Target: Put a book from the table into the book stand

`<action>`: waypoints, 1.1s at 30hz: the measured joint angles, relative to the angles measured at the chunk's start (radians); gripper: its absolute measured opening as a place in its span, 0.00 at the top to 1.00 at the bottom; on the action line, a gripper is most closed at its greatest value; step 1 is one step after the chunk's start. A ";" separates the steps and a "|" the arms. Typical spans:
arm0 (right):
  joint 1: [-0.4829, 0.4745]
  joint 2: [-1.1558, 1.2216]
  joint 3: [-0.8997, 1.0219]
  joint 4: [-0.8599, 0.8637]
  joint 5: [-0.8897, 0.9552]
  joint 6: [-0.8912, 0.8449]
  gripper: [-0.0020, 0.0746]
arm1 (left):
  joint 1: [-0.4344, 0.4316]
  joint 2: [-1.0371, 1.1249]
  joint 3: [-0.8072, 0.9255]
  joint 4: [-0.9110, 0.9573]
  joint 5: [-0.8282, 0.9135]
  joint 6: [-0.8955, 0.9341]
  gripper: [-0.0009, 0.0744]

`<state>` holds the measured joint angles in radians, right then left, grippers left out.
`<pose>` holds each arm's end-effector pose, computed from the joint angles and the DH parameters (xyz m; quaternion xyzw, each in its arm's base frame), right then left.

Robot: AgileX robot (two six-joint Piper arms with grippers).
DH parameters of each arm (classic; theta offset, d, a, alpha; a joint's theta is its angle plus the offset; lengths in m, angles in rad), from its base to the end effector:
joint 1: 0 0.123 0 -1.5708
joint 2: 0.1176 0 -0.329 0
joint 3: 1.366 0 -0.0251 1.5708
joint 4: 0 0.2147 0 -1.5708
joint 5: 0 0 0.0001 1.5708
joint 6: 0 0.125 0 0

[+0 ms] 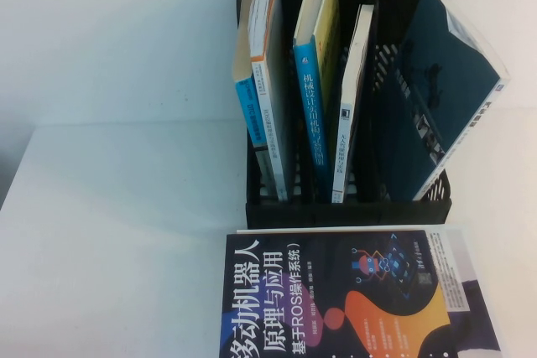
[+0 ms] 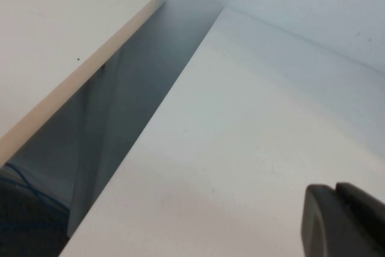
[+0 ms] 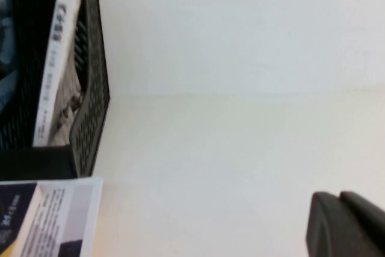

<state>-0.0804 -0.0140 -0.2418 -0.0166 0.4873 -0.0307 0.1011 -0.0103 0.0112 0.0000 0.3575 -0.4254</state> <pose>-0.0098 -0.0002 0.2348 0.0158 0.7561 -0.0441 0.6528 0.0050 0.0005 0.1682 -0.2072 0.7688 -0.0977 0.5971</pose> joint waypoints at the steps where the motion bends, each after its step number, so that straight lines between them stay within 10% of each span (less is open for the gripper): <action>1: -0.005 0.000 0.044 0.005 -0.031 0.016 0.98 | 0.000 0.000 0.000 0.000 0.000 0.000 0.99; 33: 0.044 0.000 0.262 0.041 -0.129 0.054 0.98 | 0.000 0.000 0.000 0.000 0.002 -0.002 0.99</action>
<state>-0.0363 -0.0140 0.0202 0.0244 0.3583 0.0232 0.1011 -0.0103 0.0112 0.0000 0.3592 -0.4271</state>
